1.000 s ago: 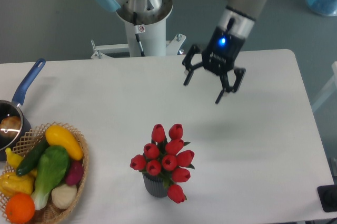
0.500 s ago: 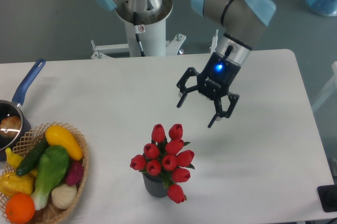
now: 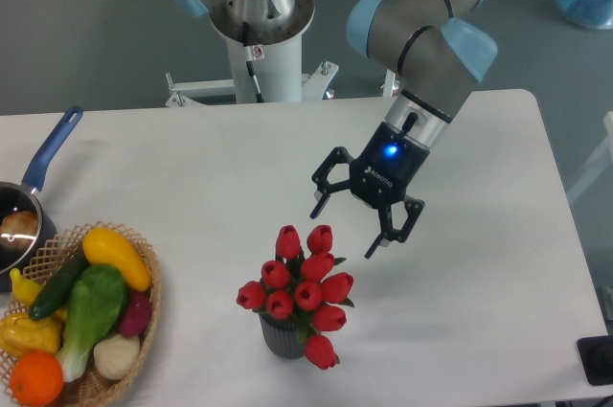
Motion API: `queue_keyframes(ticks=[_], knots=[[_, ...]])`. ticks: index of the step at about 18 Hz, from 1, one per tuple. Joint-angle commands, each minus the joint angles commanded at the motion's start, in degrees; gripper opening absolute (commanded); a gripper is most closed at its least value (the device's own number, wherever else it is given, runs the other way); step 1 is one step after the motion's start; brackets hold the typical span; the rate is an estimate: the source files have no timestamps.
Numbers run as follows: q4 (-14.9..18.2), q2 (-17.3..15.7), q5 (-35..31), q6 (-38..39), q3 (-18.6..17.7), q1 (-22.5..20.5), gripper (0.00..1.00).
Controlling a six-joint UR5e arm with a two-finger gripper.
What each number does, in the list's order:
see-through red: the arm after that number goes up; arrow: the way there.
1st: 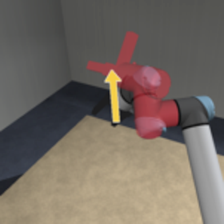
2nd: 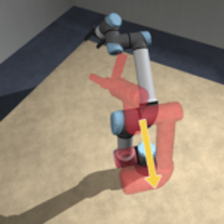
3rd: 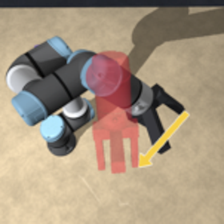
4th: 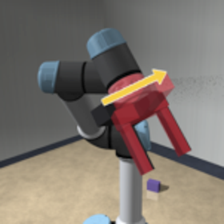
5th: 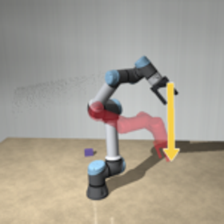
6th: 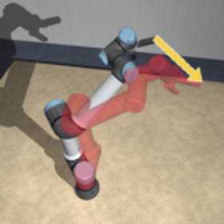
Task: Pick up the flowers from the vase
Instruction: 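Lower the open gripper over the tulip stems above the vase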
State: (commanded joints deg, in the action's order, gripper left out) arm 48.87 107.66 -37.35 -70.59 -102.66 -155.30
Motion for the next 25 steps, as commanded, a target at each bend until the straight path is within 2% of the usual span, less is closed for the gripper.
queue_keyframes(ticks=[6, 25], knots=[[-1.67, 1.94, 3.07, 2.82, 1.59, 1.5, 1.0], [-3.25, 3.96, 3.08, 2.91, 2.91, 4.66, 1.0]])
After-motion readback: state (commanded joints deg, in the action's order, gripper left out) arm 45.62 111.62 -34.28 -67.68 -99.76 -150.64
